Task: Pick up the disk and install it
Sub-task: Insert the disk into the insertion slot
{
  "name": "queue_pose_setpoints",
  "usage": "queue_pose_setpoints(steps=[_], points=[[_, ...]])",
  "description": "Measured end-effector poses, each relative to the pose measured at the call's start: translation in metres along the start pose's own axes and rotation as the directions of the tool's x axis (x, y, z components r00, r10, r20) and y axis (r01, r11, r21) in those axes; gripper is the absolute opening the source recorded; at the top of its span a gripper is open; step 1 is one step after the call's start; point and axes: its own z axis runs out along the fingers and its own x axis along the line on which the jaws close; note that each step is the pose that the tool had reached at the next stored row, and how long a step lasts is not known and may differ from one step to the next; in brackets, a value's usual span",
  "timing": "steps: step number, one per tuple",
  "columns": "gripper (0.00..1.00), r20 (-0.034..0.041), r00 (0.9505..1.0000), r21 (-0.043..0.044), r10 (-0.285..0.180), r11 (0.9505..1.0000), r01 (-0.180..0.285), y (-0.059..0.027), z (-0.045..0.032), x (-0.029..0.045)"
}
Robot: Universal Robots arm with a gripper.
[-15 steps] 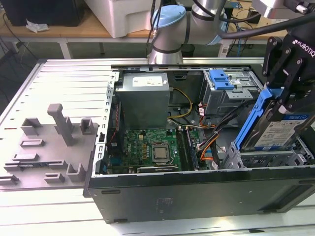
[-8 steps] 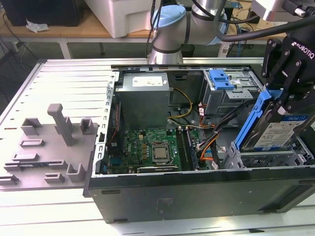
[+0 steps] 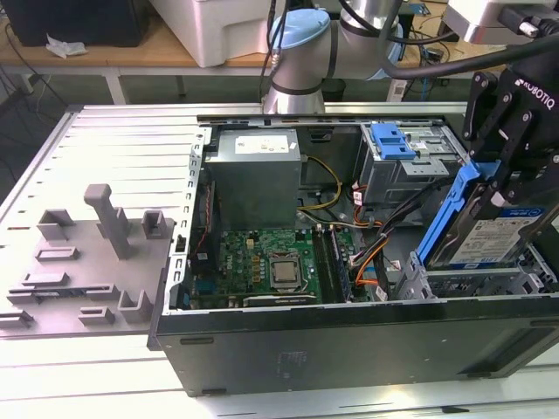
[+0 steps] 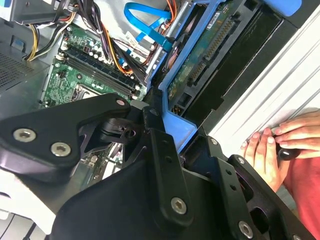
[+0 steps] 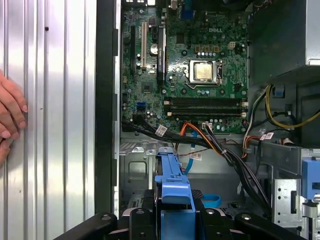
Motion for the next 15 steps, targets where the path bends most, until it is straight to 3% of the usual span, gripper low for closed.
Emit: queue_pose_setpoints(steps=[15], points=[[0.37, -0.0001, 1.0000, 0.0000, 0.000, 1.0000, 0.000, -0.0002, 0.0099, 0.0001]])
